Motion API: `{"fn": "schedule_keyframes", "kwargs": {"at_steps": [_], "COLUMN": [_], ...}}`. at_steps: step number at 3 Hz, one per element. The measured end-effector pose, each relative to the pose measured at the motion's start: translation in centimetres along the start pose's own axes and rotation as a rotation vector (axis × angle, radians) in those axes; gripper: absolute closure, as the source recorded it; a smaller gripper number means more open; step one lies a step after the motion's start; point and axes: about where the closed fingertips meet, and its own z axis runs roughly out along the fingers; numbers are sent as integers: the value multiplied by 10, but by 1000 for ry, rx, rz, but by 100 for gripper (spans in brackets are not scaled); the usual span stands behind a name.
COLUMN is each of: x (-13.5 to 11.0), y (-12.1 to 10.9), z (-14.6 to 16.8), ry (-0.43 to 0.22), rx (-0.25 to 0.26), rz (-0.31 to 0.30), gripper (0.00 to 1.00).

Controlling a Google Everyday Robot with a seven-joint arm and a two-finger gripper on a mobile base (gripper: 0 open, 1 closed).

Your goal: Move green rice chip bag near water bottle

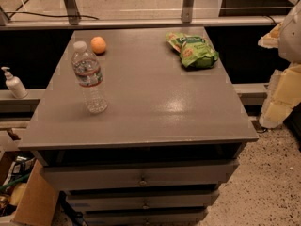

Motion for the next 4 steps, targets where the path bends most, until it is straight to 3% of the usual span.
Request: {"fn": "schedule_keyframes", "kwargs": {"at_steps": [2,4], "x": [-2,-22], "y": [-5,-59], "z": [2,53], "ry": [-26,-162], "rx": [12,39], "rz": [8,53], "gripper": [0,0]}}
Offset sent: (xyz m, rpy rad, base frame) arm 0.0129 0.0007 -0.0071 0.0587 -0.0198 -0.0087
